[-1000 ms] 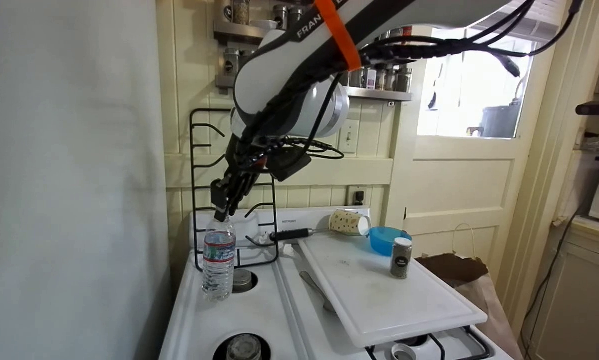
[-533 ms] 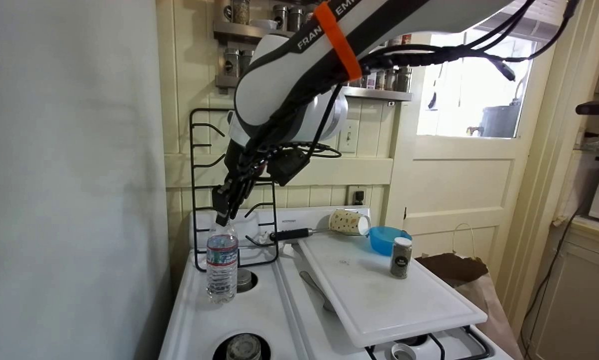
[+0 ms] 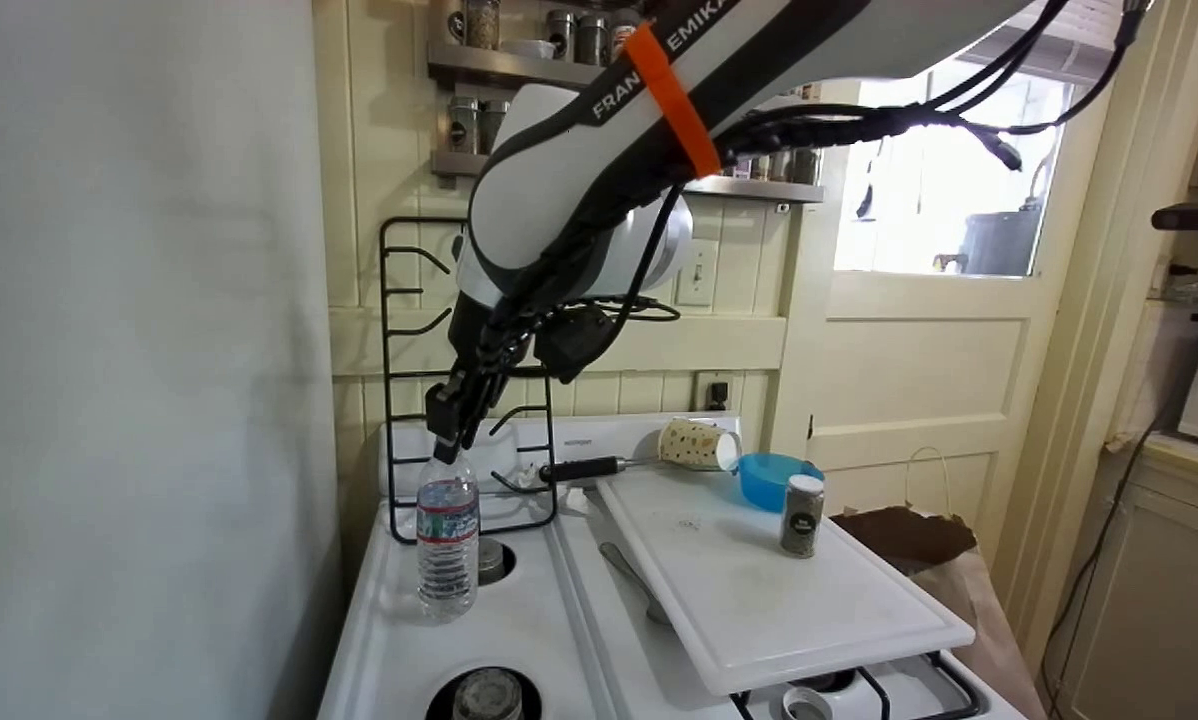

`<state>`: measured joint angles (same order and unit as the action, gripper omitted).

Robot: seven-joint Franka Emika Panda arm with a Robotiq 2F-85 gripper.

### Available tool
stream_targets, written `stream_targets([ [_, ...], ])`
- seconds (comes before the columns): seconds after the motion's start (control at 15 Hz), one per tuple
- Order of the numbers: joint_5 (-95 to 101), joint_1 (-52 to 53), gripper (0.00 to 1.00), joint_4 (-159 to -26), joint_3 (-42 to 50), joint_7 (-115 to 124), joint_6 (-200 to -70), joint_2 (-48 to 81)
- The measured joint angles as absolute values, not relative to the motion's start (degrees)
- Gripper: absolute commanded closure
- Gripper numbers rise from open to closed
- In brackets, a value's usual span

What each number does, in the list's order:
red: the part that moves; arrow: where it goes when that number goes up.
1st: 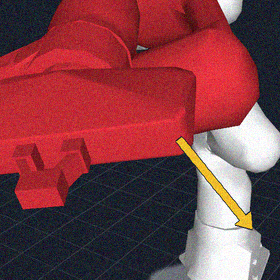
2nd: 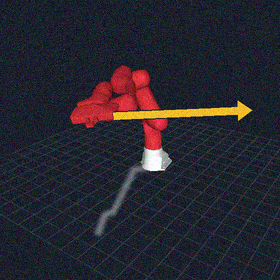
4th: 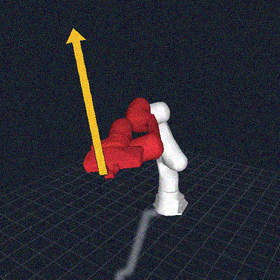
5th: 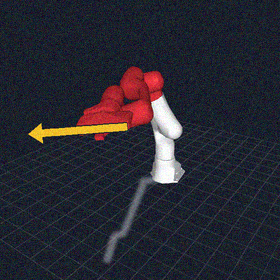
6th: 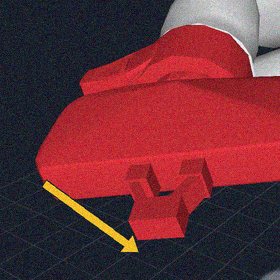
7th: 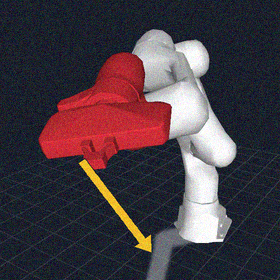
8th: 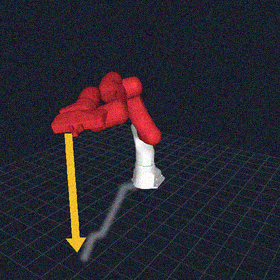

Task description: Remove the bottle from the blue bowl, then move the blue bowl to the left, then move the bottle at the right to the left

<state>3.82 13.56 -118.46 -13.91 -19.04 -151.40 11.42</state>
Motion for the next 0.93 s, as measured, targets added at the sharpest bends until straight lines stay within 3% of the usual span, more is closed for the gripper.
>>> stream_targets([
  [0.13,3.82,13.57,0.9,-118.45,-13.93,-19.04,-151.4,11.82],
  [0.2,3.82,13.57,0.44,-118.45,-13.93,-19.04,-151.4,11.98],
  [0.27,3.82,13.57,0.43,-118.45,-13.94,-19.04,-151.4,12.13],
  [0.67,3.52,13.29,0.01,-116.73,-13.94,-19.02,-151.4,11.58],
  [0.93,4.62,12.05,0.0,-115.38,-11.94,-14.66,-149.37,5.99],
])
